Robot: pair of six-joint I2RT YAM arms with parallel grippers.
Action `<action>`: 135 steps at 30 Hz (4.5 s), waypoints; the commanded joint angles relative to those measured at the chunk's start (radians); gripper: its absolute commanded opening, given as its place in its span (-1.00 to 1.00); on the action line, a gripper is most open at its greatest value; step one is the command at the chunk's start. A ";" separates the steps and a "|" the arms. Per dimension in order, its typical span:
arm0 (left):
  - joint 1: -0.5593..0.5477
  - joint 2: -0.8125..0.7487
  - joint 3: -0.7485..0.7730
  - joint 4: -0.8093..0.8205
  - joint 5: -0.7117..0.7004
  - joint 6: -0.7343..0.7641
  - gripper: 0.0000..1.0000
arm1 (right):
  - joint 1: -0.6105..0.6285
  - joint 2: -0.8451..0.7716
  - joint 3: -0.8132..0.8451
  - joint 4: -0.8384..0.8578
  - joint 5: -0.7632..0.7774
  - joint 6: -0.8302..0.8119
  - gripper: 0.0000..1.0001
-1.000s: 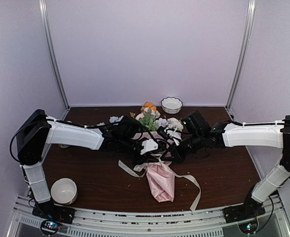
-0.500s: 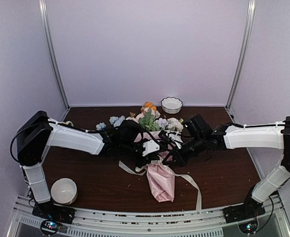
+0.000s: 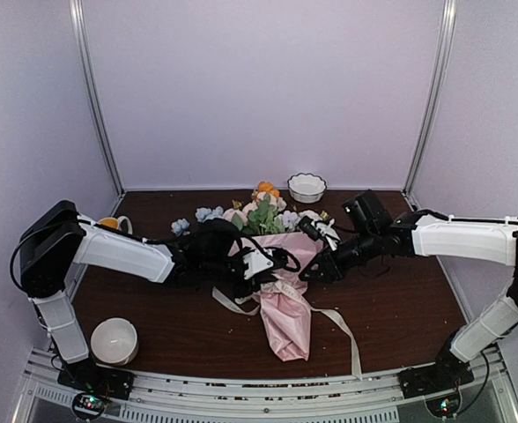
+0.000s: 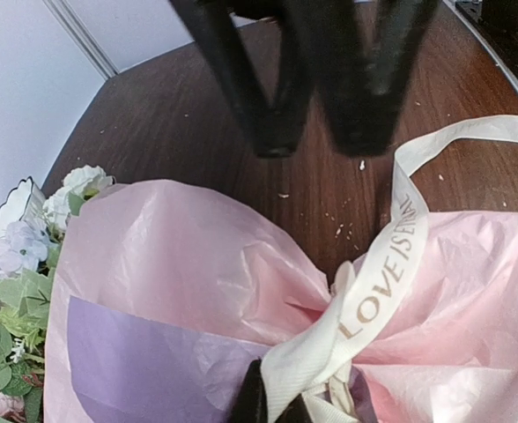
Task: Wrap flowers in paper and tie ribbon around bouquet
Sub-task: Cross the half-tied ribbon over the folded bouquet, then tie the half-tied ribbon around the folded bouquet.
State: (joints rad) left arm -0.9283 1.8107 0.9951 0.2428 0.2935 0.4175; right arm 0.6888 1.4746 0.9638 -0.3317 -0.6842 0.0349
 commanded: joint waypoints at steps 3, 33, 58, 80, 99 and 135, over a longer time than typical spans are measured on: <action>0.005 -0.031 -0.021 0.108 -0.007 -0.021 -1.00 | -0.014 0.173 0.174 0.042 0.089 0.075 -0.36; 0.035 -0.041 -0.050 0.113 0.005 -0.071 -0.92 | 0.021 0.236 0.131 0.194 -0.185 0.053 -0.53; 0.048 -0.033 -0.055 0.139 0.048 -0.105 -0.88 | 0.032 0.307 0.176 0.165 -0.060 0.083 -0.43; 0.056 -0.034 -0.039 0.130 0.056 -0.132 -0.80 | 0.044 0.330 0.191 0.154 -0.031 0.112 -0.94; 0.112 -0.213 -0.155 -0.190 0.030 -0.165 0.16 | 0.049 0.243 0.161 0.160 0.073 0.148 -1.00; 0.080 -0.064 -0.092 -0.215 0.234 -0.196 -0.90 | 0.060 0.224 0.147 0.163 0.098 0.148 -1.00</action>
State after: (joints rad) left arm -0.8471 1.7302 0.8829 0.0273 0.4976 0.2047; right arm 0.7422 1.7390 1.1252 -0.1829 -0.6018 0.1871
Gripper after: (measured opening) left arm 0.102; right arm 0.006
